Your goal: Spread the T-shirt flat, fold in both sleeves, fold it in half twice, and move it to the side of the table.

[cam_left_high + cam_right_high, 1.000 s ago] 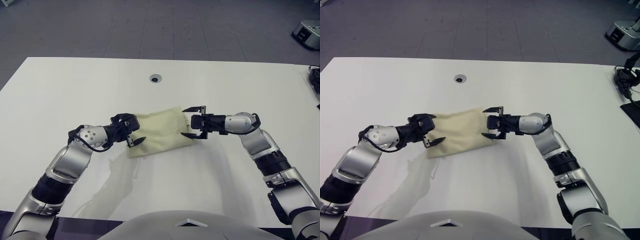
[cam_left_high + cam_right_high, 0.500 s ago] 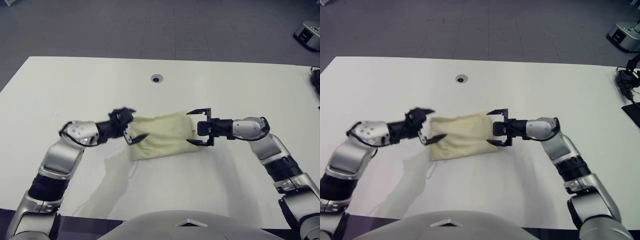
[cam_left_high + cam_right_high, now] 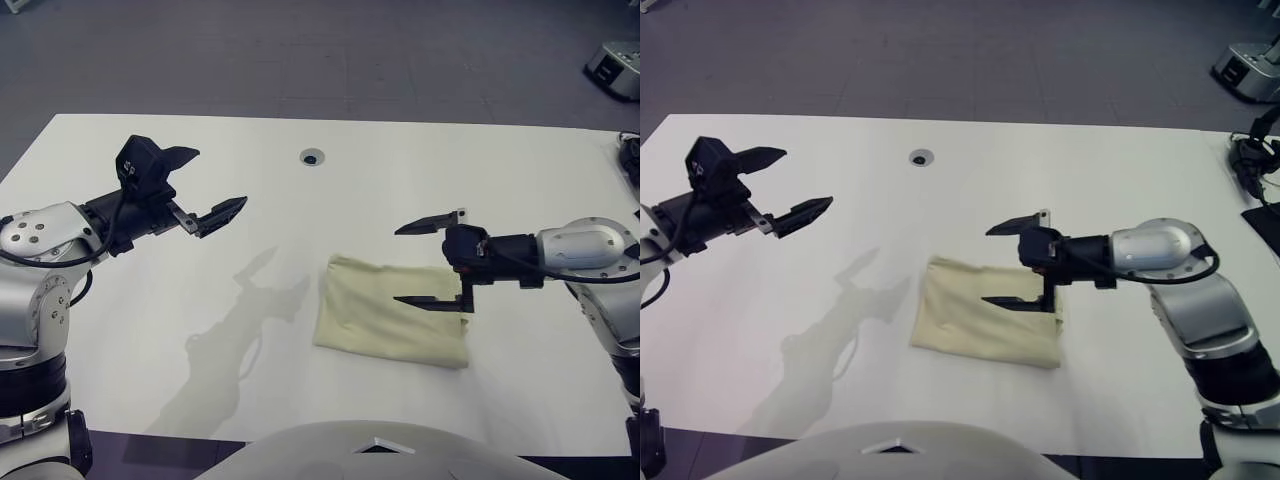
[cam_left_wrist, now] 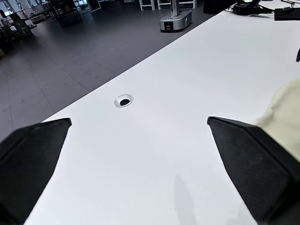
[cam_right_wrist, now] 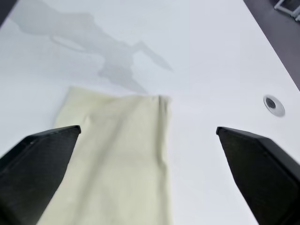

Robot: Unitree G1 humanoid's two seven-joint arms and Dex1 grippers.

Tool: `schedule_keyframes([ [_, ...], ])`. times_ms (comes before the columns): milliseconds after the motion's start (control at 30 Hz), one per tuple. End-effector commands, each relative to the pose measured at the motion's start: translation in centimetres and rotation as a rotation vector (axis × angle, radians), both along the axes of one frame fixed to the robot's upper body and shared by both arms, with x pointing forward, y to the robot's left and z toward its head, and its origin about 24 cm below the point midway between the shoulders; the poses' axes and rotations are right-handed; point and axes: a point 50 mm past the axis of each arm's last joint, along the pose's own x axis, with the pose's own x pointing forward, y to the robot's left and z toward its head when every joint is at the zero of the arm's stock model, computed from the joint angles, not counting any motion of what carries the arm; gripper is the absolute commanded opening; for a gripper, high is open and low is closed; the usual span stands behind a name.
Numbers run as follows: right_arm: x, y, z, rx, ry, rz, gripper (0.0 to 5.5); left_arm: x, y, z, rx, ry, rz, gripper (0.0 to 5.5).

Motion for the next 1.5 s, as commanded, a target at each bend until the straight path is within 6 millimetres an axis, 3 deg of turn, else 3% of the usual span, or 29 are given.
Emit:
schedule_keyframes([
  [33,-0.1,1.3,-2.8,0.024,0.08,0.004,5.38,1.0,-0.5,0.1,-0.032,-0.013,0.012,5.4],
  [100,-0.1,1.4,-2.9,0.024,0.078,0.004,5.38,1.1,-0.5,0.1,-0.032,-0.013,0.012,5.4],
  [233,-0.9,1.5,-8.8,0.026,0.169,-0.059,5.38,3.7,-0.8,1.7,-0.053,-0.079,0.048,5.4],
  [400,-1.6,0.4,-12.7,0.006,0.227,-0.137,5.38,4.9,-0.9,2.2,-0.047,-0.088,0.038,5.4],
  [500,-2.7,-1.4,-15.9,-0.051,0.294,-0.236,5.38,5.4,-0.9,2.7,-0.039,-0.097,0.036,5.4],
  [567,-2.3,-4.0,-17.7,-0.106,0.272,-0.419,5.38,5.6,-1.1,2.8,-0.038,-0.106,0.038,5.4],
  [633,-2.2,-8.7,-19.5,-0.239,0.233,-0.745,5.38,5.6,-1.2,2.5,-0.039,-0.112,0.06,5.4],
  [733,-3.2,-13.4,-20.4,-0.279,0.261,-1.188,5.38,5.0,-1.3,1.0,-0.044,-0.117,0.16,5.4],
  [833,-4.3,-15.0,-20.9,-0.191,0.313,-1.492,5.38,4.4,-1.9,-1.7,-0.131,-0.092,0.38,5.4],
  [933,-4.3,-15.0,-21.0,-0.172,0.31,-1.57,5.38,3.5,-2.9,-4.2,-0.183,-0.057,0.525,5.4],
  [1067,-2.9,-15.1,-19.7,-0.143,0.24,-1.6,5.38,3.2,-3.9,-3.8,-0.205,-0.09,0.564,5.4],
  [1167,0.7,-15.2,-13.0,-0.01,-0.081,-1.632,5.38,3.6,-3.7,-2.3,-0.169,-0.159,0.57,5.4],
  [1200,2.5,-14.3,-9.2,0.061,-0.224,-1.607,5.38,3.7,-3.5,-1.8,-0.155,-0.184,0.577,5.4],
  [1267,4.9,-11.3,-2.3,0.223,-0.428,-1.534,5.38,3.6,-3.2,-1.0,-0.162,-0.215,0.604,5.4],
  [1333,6.4,-7.3,1.3,0.376,-0.478,-1.446,5.38,3.8,-3.4,-0.5,-0.158,-0.247,0.625,5.4],
  [1433,7.9,-1.8,-0.4,0.487,-0.31,-1.344,5.38,5.0,-4.4,-1.2,-0.165,-0.253,0.652,5.4],
  [1500,8.4,-0.4,-2.1,0.498,-0.232,-1.362,5.38,6.1,-5.1,-1.3,-0.178,-0.26,0.669,5.4],
])
